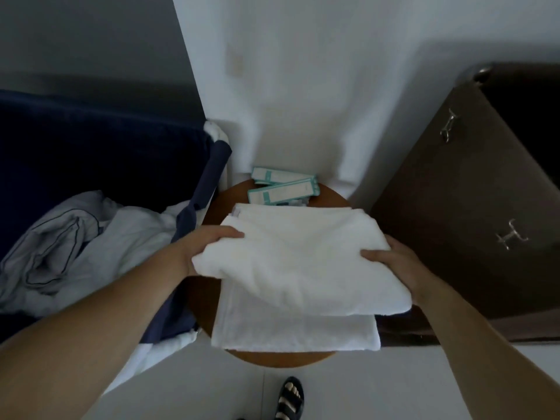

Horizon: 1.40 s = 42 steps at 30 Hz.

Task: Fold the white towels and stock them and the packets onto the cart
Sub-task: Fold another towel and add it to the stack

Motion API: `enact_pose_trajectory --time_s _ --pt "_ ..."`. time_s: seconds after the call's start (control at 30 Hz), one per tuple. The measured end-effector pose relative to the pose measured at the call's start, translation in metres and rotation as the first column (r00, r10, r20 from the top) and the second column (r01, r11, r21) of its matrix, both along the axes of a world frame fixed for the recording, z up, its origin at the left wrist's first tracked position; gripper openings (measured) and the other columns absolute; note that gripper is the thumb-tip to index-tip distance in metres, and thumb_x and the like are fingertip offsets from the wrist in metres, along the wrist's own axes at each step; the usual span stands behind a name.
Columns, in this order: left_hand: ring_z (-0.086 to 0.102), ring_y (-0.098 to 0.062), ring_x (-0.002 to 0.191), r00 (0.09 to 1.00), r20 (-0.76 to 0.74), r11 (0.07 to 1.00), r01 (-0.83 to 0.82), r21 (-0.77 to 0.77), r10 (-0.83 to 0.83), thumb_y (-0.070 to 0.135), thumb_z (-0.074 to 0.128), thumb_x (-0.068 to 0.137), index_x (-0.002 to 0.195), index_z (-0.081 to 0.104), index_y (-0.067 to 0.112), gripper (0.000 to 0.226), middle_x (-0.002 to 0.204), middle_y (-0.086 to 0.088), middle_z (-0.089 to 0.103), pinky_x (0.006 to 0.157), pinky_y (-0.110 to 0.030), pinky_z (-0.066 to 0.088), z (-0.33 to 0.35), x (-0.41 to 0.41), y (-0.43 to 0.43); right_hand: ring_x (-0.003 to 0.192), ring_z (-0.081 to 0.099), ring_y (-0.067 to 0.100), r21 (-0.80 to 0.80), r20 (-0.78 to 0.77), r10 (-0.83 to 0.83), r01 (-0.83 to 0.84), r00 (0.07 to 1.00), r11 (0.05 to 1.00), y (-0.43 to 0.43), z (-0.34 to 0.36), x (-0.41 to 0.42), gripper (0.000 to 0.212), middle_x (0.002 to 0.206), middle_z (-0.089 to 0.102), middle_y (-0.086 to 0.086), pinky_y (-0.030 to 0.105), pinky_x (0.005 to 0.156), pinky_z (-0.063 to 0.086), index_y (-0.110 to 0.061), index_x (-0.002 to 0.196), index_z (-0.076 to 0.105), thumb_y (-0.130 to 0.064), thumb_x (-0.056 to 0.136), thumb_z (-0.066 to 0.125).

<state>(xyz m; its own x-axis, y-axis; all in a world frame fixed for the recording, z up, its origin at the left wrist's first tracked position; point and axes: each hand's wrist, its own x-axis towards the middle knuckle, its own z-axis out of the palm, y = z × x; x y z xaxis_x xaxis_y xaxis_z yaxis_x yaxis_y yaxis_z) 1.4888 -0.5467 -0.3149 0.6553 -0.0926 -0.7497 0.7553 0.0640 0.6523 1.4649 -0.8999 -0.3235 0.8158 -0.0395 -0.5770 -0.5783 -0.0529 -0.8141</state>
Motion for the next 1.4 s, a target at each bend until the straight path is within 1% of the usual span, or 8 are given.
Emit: enact_pose_trajectory --time_s 0.07,0.17,0.3,0.53,0.73,0.87,1.03,1.4 --pt "0.068 -0.018 0.049 0.997 0.079 1.000 -0.026 0.012 0.025 0.012 0.087 0.056 0.091 0.066 0.000 0.043 0.060 -0.007 0.071 0.044 -0.028 0.056 0.032 0.021 0.001 0.086 0.071 0.020 -0.017 0.041 0.024 -0.024 0.999 1.000 0.000 0.029 0.026 0.034 0.104 0.072 0.003 0.032 0.062 0.056 -0.023 0.115 0.064 -0.007 0.086 0.071" --pt "0.069 -0.021 0.054 0.984 0.158 0.996 -0.083 0.011 0.081 0.017 0.092 0.042 0.092 0.070 0.003 0.057 0.067 -0.010 0.072 0.048 -0.030 0.057 0.069 0.047 0.001 0.077 0.071 0.017 -0.015 0.118 0.002 0.000 0.993 1.000 -0.005 0.061 0.062 0.027 0.097 0.073 0.002 0.028 0.056 0.056 -0.020 0.109 0.066 -0.005 0.088 0.069" --pt "0.065 -0.015 0.042 0.973 0.206 0.987 -0.124 0.106 0.100 0.020 0.059 0.094 0.088 0.062 0.008 0.013 0.053 -0.004 0.068 0.035 -0.023 0.049 0.093 0.062 -0.006 0.094 0.070 0.026 -0.008 0.167 -0.030 0.031 0.985 0.999 -0.012 0.073 0.091 0.028 0.107 0.072 0.004 0.038 0.073 0.056 -0.022 0.109 0.067 -0.007 0.086 0.071" --pt "0.073 -0.023 0.075 0.987 0.156 0.997 -0.047 0.063 0.037 0.014 0.069 0.083 0.113 0.064 0.006 0.031 0.090 -0.009 0.076 0.059 -0.034 0.059 0.018 0.027 0.006 0.093 0.069 0.023 -0.025 0.123 -0.037 0.041 0.992 0.999 -0.016 0.014 0.055 0.036 0.106 0.072 0.001 0.036 0.072 0.054 -0.024 0.116 0.064 -0.005 0.086 0.070" --pt "0.056 -0.026 0.112 0.991 -0.023 0.924 0.128 0.359 -0.129 0.017 0.065 0.094 0.135 0.050 0.009 0.044 0.130 -0.008 0.058 0.095 -0.039 0.045 -0.107 -0.041 0.002 0.087 0.067 0.024 -0.141 -0.162 -0.098 0.075 0.982 0.987 -0.008 -0.105 -0.016 0.038 0.105 0.069 0.007 0.036 0.072 0.054 -0.013 0.120 0.060 -0.003 0.086 0.073" --pt "0.053 -0.026 0.099 0.998 -0.064 0.907 0.013 0.422 0.016 0.025 0.059 0.097 0.136 0.049 0.012 0.042 0.117 -0.004 0.055 0.085 -0.038 0.043 -0.135 -0.064 -0.005 0.093 0.067 0.026 -0.189 -0.188 -0.179 0.144 0.966 0.971 -0.008 -0.134 -0.033 0.033 0.112 0.069 0.008 0.046 0.088 0.055 -0.014 0.115 0.061 -0.023 0.087 0.075" --pt "0.054 -0.021 0.092 0.998 -0.058 0.906 0.030 0.422 -0.006 0.035 0.068 0.090 0.119 0.054 0.019 0.036 0.098 0.004 0.057 0.084 -0.036 0.042 -0.139 -0.075 -0.009 0.106 0.063 0.029 -0.244 -0.239 -0.116 0.056 0.964 0.968 -0.010 -0.132 -0.041 0.062 0.120 0.064 0.005 0.050 0.098 0.051 -0.012 0.127 0.054 -0.046 0.080 0.078" --pt "0.054 -0.022 0.109 0.978 0.086 0.826 0.111 0.553 -0.189 0.038 0.066 0.092 0.131 0.045 0.010 0.052 0.122 -0.003 0.057 0.093 -0.038 0.046 -0.146 -0.096 -0.002 0.107 0.059 0.036 -0.543 -0.203 -0.028 -0.088 0.979 0.835 -0.007 -0.131 -0.048 0.053 0.121 0.061 0.015 0.048 0.094 0.049 -0.004 0.126 0.054 -0.043 0.091 0.066"
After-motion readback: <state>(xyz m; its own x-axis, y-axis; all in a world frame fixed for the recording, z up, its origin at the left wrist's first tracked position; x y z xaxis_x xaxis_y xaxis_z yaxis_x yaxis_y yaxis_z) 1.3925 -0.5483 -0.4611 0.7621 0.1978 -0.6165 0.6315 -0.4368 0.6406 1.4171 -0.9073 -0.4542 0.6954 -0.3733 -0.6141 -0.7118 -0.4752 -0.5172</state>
